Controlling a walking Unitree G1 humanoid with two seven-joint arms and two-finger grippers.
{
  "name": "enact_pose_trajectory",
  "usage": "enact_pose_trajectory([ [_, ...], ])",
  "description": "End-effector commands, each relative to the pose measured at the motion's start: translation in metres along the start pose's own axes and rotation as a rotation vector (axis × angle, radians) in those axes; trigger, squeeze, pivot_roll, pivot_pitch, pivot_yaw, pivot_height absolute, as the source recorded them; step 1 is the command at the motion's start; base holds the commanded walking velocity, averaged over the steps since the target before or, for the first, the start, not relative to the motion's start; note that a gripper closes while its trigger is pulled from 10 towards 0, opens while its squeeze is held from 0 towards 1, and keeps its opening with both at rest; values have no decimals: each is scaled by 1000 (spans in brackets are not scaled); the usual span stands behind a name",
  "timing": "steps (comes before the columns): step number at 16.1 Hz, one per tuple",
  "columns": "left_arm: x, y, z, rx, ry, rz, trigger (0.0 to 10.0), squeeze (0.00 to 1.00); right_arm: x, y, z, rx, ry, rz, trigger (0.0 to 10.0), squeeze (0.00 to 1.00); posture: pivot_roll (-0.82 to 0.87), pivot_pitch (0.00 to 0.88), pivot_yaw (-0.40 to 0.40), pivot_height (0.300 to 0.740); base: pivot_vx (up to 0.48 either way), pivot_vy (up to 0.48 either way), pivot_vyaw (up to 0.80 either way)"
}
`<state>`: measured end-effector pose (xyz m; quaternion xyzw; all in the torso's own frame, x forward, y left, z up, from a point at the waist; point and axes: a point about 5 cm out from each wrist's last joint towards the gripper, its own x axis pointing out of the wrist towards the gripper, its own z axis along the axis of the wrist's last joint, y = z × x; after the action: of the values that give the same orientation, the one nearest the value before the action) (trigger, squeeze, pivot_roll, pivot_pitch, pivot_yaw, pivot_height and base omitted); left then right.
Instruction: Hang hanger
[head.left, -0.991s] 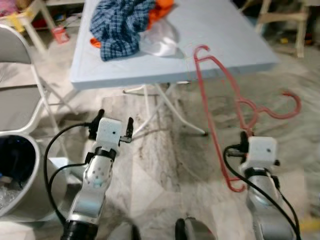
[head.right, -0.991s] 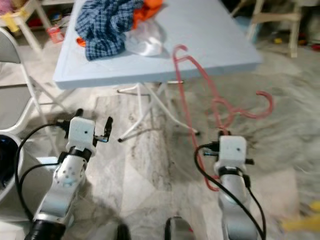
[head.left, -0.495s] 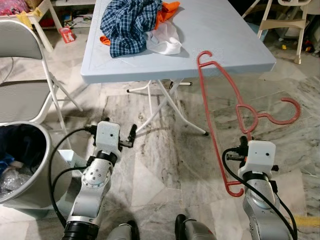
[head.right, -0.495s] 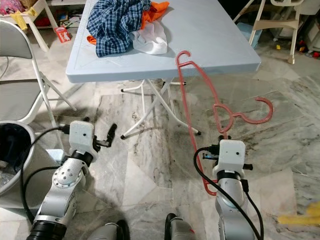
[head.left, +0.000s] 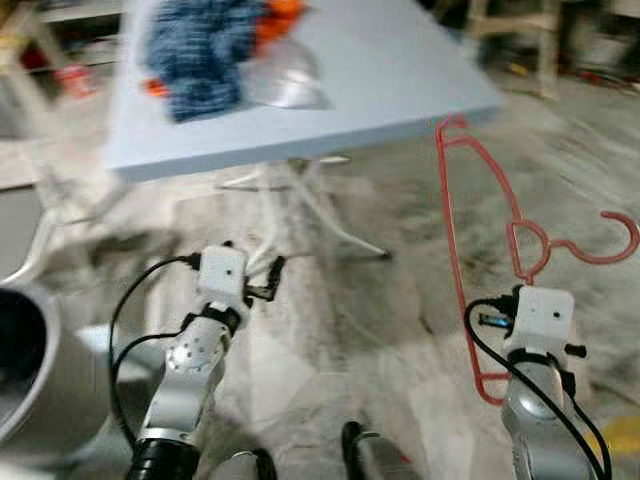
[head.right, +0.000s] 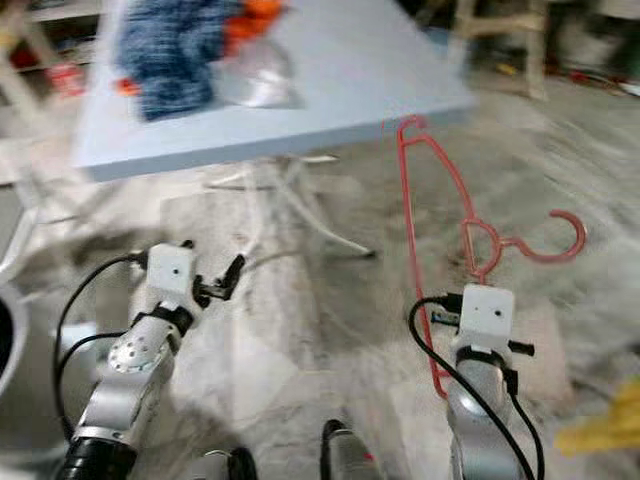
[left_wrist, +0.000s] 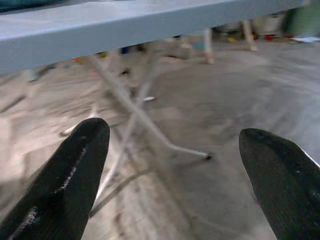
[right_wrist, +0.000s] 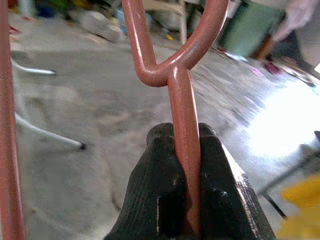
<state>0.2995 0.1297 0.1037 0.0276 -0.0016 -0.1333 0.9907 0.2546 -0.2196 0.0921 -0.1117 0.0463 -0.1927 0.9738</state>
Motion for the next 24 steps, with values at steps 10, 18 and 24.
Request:
enact_pose_trajectory([
  [10,-4,-6,-11,-27,39,-71,10000,0,-4,3,-6,-13,32,-6,10000,0,-138,199,8,740,0,227,-800],
  [18,-3,-11,-13,-26,50,-107,10000,0,-7,3,-8,-4,43,-22,10000,0,-143,207,19,740,0,30,-800],
  [24,-2,-13,-15,-25,56,-127,10000,0,-8,3,-9,-1,45,-30,10000,0,-145,207,25,740,0,0,-800],
])
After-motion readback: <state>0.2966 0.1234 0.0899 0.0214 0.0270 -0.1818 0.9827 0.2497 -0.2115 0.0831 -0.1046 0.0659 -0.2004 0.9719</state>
